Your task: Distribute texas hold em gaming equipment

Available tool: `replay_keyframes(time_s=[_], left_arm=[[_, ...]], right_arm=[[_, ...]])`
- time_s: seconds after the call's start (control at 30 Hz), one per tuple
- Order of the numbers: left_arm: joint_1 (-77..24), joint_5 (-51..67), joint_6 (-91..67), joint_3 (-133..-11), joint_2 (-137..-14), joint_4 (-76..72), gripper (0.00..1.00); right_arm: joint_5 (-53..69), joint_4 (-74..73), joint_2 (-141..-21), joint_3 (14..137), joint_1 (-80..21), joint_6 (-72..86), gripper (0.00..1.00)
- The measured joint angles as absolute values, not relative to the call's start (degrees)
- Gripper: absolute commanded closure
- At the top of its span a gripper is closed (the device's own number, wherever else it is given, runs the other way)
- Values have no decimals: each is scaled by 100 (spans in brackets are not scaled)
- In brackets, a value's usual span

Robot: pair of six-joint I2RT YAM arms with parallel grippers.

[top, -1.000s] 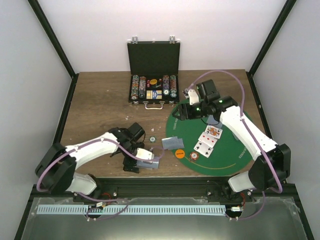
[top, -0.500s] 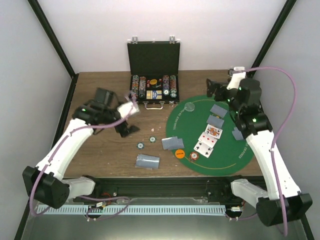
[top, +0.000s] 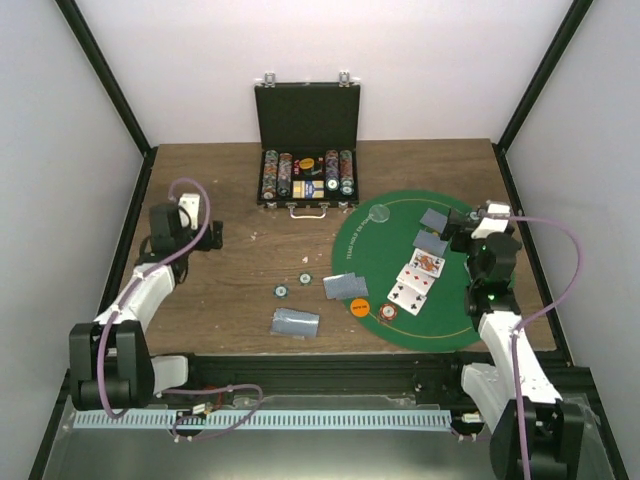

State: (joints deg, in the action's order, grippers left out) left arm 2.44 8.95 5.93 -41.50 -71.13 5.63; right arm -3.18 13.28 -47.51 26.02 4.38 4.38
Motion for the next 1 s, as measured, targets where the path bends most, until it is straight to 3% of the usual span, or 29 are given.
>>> replay_keyframes(time_s=[0.3, 0.73, 1.0], left_arm=[[231, 648, 250, -1754, -6997, -2624, 0], [75, 681, 283, -1533, -8624, -6060, 0], [1, 821, 386, -1345, -8875, -6622, 0]], right_arm=[[473, 3881, -5776, 1522, 438, 172, 0], [1107, 5843, -7502, 1223, 436, 62, 0], [1636, 6781, -8635, 1199, 386, -113, 0]])
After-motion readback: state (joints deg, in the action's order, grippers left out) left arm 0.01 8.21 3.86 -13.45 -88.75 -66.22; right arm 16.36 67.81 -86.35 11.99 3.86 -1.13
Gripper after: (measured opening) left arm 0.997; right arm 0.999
